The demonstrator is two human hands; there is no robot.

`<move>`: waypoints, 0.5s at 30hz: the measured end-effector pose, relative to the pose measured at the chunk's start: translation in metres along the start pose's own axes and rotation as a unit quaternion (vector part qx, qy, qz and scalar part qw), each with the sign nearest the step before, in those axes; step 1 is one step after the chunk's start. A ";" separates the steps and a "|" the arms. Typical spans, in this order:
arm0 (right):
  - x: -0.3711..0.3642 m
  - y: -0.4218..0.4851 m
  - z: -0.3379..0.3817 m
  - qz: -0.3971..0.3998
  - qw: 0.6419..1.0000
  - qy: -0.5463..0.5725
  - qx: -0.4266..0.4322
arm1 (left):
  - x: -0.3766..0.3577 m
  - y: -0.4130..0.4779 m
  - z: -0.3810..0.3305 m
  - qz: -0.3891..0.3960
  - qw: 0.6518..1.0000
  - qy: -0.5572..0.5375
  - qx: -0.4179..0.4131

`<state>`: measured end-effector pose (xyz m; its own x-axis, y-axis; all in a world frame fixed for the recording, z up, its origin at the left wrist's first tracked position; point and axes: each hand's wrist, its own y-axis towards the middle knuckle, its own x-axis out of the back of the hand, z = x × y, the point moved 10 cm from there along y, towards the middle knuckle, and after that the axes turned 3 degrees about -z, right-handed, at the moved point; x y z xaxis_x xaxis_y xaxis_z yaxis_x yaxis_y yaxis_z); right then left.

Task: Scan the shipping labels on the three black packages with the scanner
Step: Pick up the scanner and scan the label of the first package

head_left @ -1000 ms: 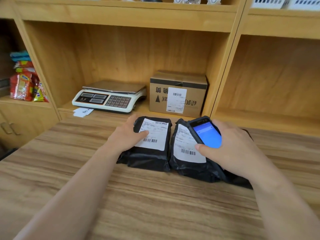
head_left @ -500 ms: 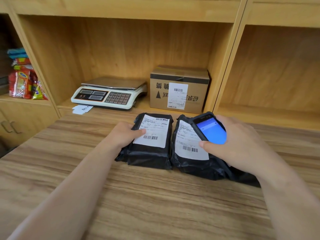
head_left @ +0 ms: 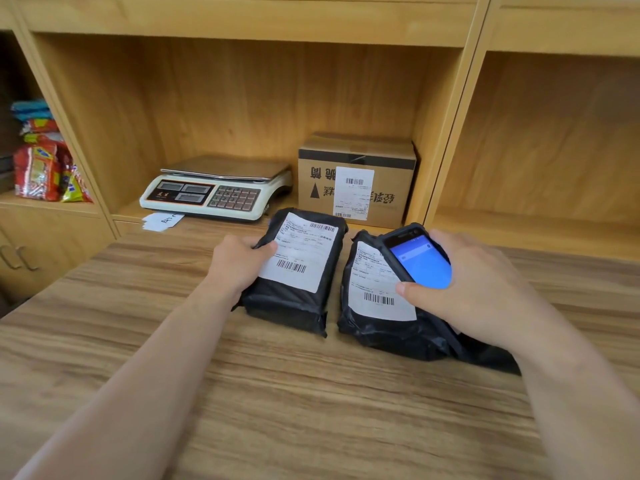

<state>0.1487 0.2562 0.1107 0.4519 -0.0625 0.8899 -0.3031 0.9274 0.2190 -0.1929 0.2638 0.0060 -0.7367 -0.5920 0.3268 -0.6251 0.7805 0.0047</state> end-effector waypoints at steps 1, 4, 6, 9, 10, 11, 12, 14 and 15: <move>0.000 0.000 0.001 0.000 1.000 0.001 0.002 | 0.002 0.000 -0.003 -0.009 1.000 -0.011 -0.007; 0.001 -0.001 0.003 0.001 1.000 0.004 0.002 | 0.004 -0.001 -0.017 -0.021 0.997 -0.050 -0.048; 0.000 -0.003 0.006 0.003 1.000 0.009 0.006 | 0.007 -0.005 -0.027 -0.033 0.994 -0.070 -0.073; -0.001 -0.006 0.011 0.005 1.000 0.013 0.012 | 0.012 -0.008 -0.040 -0.056 0.989 -0.088 -0.103; -0.001 -0.007 0.013 0.006 1.000 0.012 0.013 | 0.015 -0.009 -0.044 -0.063 0.988 -0.093 -0.108; -0.001 -0.009 0.015 0.007 1.000 0.008 0.015 | 0.017 -0.011 -0.048 -0.069 0.986 -0.102 -0.114; -0.001 -0.010 0.018 0.008 1.000 0.001 0.016 | 0.019 -0.012 -0.051 -0.075 0.984 -0.110 -0.119; -0.001 -0.012 0.023 0.011 1.000 -0.010 0.014 | 0.025 -0.016 -0.058 -0.094 0.980 -0.116 -0.134; -0.002 -0.012 0.024 0.016 1.000 -0.010 0.014 | 0.027 -0.019 -0.061 -0.103 0.978 -0.113 -0.140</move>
<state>0.1308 0.2361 0.1160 0.4243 -0.0407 0.9046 -0.3404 0.9185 0.2010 -0.1857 0.2454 0.0725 -0.6603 -0.7473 0.0746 -0.6945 0.6453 0.3182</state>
